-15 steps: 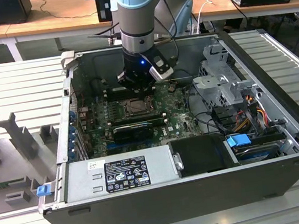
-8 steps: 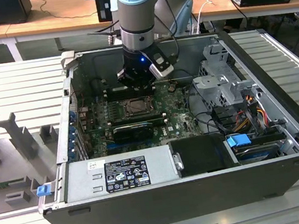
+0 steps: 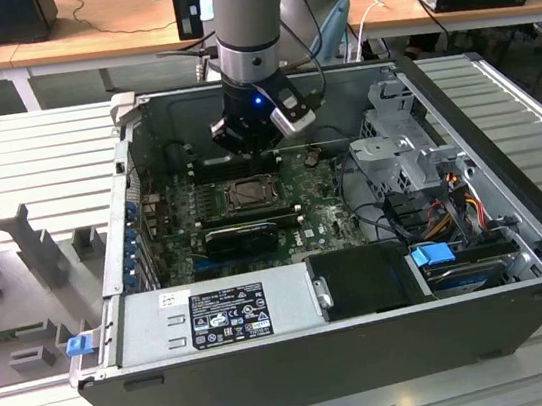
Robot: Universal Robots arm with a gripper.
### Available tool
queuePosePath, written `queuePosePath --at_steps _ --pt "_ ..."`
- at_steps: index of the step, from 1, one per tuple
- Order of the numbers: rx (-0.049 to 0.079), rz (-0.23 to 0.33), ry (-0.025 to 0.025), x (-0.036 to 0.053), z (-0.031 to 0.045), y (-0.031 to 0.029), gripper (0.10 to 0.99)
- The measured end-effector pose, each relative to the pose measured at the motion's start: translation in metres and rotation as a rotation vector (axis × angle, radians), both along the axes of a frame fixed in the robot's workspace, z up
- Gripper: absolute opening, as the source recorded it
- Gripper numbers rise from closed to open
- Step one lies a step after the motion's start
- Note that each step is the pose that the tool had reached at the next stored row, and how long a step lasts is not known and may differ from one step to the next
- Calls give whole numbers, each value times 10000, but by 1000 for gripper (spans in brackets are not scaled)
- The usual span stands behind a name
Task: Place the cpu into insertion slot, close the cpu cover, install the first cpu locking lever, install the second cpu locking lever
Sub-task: 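Install the first cpu locking lever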
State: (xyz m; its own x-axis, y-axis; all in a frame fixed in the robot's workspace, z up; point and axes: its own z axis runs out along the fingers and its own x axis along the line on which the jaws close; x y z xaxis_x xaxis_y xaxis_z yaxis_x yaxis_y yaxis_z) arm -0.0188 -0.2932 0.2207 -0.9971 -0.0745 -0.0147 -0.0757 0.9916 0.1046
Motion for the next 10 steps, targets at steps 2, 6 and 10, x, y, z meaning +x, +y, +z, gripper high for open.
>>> queuePosePath --at_steps 2,6,10 --pt "1 -1 0 0 0 -13 106" --pt "-1 -1 0 0 0 -48 106" --pt "0 -1 0 0 0 -69 106"
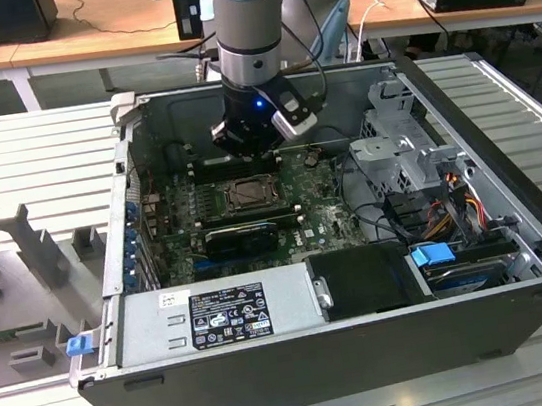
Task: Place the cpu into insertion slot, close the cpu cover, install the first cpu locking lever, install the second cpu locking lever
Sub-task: 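Install the first cpu locking lever, then install the second cpu locking lever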
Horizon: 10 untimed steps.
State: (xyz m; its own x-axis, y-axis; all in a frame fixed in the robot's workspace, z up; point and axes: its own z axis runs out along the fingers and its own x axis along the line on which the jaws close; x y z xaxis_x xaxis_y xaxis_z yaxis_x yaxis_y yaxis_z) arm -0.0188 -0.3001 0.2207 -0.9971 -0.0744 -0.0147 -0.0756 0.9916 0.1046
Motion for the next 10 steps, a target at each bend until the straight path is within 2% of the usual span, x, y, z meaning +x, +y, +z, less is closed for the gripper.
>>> queuePosePath --at_steps 5,10 --pt "0 0 0 0 0 -31 106" --pt "0 0 0 0 0 -118 106"
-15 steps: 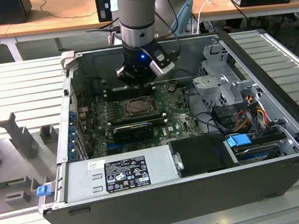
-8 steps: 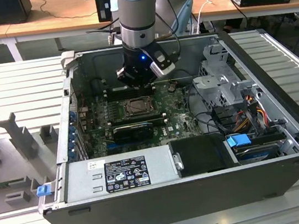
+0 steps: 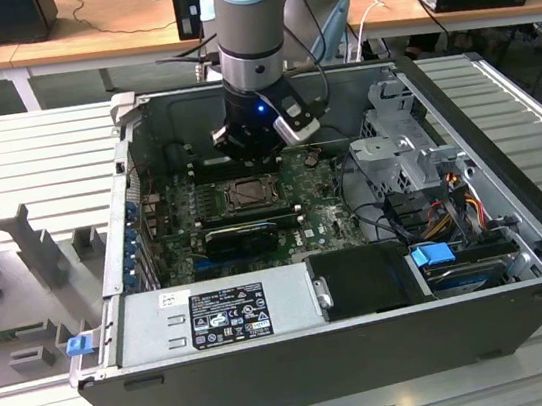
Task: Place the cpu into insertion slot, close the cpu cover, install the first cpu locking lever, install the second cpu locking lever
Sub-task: 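Install the second cpu locking lever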
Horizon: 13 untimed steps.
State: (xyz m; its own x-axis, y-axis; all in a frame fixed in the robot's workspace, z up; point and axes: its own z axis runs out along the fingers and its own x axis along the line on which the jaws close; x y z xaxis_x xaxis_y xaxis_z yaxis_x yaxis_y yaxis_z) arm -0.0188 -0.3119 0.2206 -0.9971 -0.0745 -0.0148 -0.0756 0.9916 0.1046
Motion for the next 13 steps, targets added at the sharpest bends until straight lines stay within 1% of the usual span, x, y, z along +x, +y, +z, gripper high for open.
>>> queuePosePath --at_steps 3,6,10,11,13 --pt "0 -1 0 0 0 -25 106" --pt "-3 -2 1 -1 14 -31 106" --pt "-1 -1 0 0 120 -31 106" --pt "0 0 0 0 138 -33 106" --pt "2 2 0 1 147 -42 106"
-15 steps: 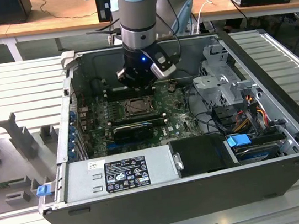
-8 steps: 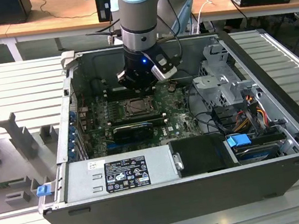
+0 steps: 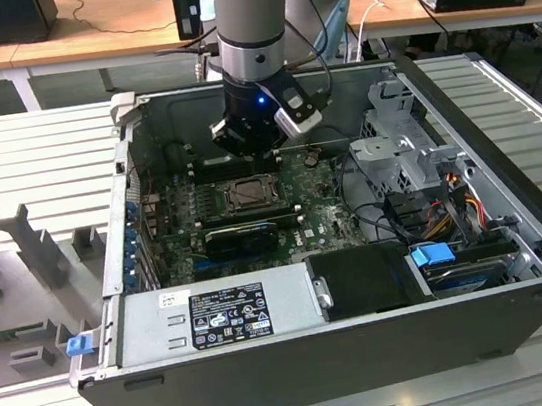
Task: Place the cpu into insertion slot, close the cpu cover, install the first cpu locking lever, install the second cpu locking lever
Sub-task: 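Install the second cpu locking lever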
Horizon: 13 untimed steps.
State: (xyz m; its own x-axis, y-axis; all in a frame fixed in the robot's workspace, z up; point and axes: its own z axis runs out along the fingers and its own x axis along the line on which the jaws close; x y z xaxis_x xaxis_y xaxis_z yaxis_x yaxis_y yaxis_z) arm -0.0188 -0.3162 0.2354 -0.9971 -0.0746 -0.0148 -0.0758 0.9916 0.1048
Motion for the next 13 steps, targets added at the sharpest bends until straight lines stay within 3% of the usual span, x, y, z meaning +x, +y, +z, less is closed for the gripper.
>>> queuePosePath --at_steps 7,13 --pt "-3 -1 0 0 0 -75 106" --pt "-3 -1 0 1 -2 -180 106"
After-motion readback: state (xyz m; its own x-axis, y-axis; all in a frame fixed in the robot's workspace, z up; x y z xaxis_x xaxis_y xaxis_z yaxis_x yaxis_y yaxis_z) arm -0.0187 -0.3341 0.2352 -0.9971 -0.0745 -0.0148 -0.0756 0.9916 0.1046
